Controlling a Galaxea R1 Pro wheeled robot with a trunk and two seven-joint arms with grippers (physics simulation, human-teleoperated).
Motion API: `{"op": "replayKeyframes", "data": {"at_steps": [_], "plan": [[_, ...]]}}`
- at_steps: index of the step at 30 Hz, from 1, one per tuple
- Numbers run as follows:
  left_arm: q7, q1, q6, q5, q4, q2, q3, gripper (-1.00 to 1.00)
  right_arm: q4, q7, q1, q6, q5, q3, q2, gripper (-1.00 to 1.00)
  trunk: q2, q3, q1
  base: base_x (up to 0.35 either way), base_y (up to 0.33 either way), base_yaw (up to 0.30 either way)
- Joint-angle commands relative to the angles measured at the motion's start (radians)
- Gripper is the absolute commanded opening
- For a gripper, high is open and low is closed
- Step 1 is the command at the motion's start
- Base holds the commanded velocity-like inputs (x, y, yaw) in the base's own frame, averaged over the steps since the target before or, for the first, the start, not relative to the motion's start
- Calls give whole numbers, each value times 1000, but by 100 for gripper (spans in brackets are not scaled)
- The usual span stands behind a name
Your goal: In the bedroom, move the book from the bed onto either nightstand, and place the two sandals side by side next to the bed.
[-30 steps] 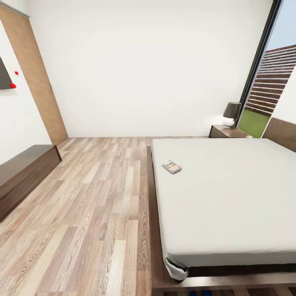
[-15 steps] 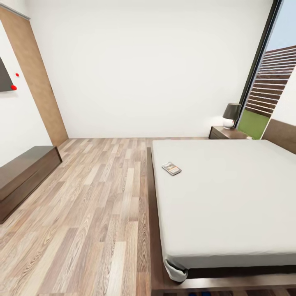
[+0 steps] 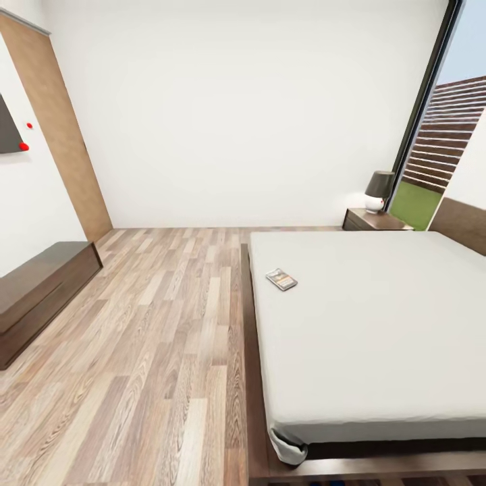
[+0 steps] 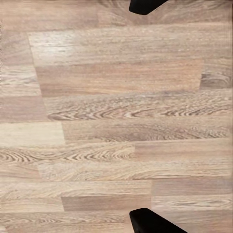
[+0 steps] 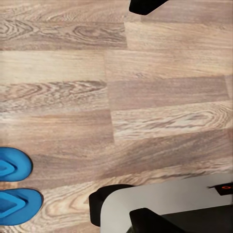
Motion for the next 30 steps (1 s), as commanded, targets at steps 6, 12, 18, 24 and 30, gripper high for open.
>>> {"op": "replayKeyframes", "data": {"at_steps": [6, 12, 18, 24, 30], "plan": [[2, -1, -3, 9, 0, -23, -10, 100, 3, 2, -1, -6, 9, -8, 0, 100, 42, 18, -23, 0, 0, 0], [2, -1, -3, 8, -1, -52, -11, 100, 3, 2, -1, -5, 10, -8, 0, 100, 84, 37, -46, 0, 0, 0], [2, -1, -2, 6, -1, -83, -12, 100, 3, 2, -1, -5, 9, -8, 0, 100, 126, 56, -69, 0, 0, 0], [2, -2, -2, 5, -1, -128, -13, 100, 3, 2, -1, -5, 10, -8, 1, 100, 168, 74, -92, 0, 0, 0], [2, -1, -2, 5, -2, -151, -12, 100, 3, 2, -1, -6, 10, -7, 2, 100, 210, 93, -115, 0, 0, 0]]}}
